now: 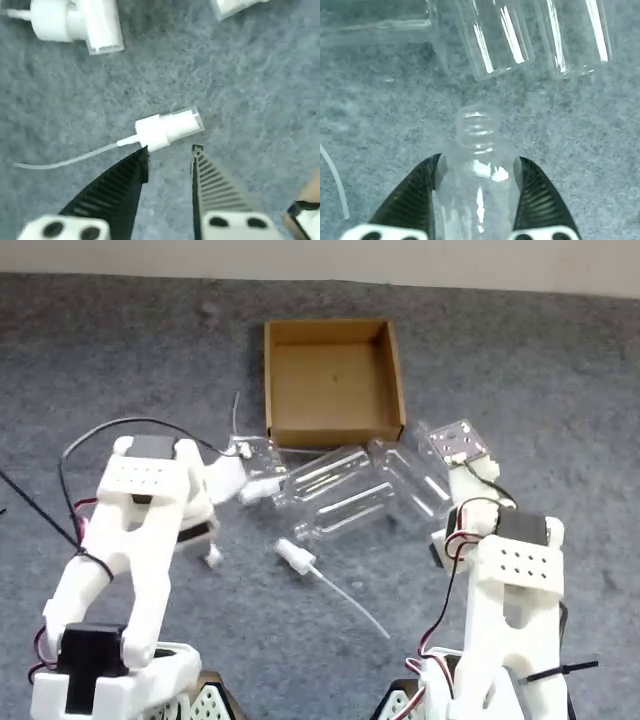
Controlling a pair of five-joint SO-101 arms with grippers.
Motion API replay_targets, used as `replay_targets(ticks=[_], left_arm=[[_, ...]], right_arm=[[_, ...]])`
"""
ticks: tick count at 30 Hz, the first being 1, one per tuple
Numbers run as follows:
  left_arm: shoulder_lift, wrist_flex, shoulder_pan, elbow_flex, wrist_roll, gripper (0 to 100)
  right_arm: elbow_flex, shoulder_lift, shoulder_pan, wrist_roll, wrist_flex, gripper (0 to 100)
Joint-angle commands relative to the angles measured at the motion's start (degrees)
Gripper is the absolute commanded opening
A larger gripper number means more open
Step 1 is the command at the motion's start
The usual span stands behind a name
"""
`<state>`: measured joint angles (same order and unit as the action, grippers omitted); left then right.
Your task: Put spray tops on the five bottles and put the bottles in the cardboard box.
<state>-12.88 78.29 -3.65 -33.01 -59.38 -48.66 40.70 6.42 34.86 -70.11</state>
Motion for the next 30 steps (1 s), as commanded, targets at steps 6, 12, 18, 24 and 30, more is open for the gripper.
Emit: replay_targets(ticks=[6,12,18,24,30], left_arm=[[-0.40,-3.52,0.22,2.59,-19.96,17],[-0.22,-6.07,0.22,1.45,-28.22,18],[-0.13,-17.76,1.80,-5.93,-28.57,18],[-0.13,-22.51,3.47,-10.77,-28.66,18],[-0.22,-25.76,2.77,-15.96,-28.66,18]], right_arm=[[0.66,1.80,-0.66,0.53,-0.66,0.3],[0.57,1.80,-0.66,0.53,-0.75,0.3],[0.57,1.63,-0.66,0.53,-0.75,0.3],[0.57,1.54,-0.66,0.53,-0.84,0.3],[0.84,1.89,-0.66,0.53,-4.44,0.3]])
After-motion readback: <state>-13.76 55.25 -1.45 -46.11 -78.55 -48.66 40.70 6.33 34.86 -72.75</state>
